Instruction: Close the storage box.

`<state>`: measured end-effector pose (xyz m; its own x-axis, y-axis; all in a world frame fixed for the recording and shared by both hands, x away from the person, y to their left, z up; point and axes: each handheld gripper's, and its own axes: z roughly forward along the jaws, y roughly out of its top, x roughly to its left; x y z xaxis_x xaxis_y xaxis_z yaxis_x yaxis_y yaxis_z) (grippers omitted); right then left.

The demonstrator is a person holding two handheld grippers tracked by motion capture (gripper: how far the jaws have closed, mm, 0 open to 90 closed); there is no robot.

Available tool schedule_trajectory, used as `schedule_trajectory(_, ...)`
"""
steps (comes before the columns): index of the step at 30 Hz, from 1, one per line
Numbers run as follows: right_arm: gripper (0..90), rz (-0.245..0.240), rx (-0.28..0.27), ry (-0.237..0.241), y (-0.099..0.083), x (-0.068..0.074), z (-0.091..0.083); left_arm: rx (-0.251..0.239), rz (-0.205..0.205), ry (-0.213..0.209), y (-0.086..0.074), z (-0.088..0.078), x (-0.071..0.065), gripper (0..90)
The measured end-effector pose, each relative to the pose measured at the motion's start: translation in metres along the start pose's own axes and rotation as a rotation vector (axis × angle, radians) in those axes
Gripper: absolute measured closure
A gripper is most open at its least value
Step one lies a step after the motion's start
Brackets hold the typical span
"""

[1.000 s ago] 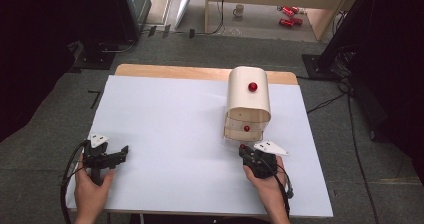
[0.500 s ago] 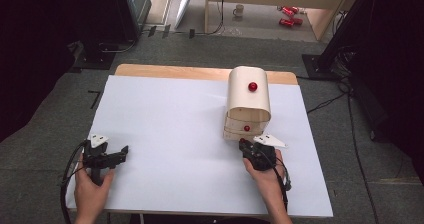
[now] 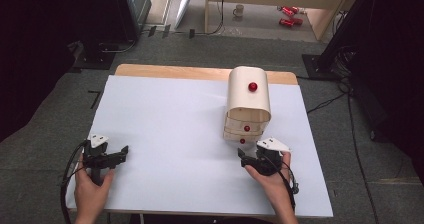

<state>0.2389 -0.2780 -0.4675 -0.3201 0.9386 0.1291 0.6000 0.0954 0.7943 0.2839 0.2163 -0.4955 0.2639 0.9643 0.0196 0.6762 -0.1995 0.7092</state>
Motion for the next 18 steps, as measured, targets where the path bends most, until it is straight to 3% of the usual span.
schedule_trajectory(3, 14.6, 0.007, 0.003, -0.004, -0.001, -0.004, -0.004, 0.0, 0.0, 0.0, 0.0, 0.0, 0.0, 15.6)
schedule_trajectory(11, 0.0, 0.013, 0.018, -0.068, -0.007, -0.023, -0.016, 0.0, 0.0, 0.0, 0.0, 0.0, 0.0, 15.6)
schedule_trajectory(18, 0.0, 0.008, 0.03, -0.109, -0.015, -0.038, -0.025, 0.0, 0.0, 0.0, 0.0, 0.0, 0.0, 15.6)
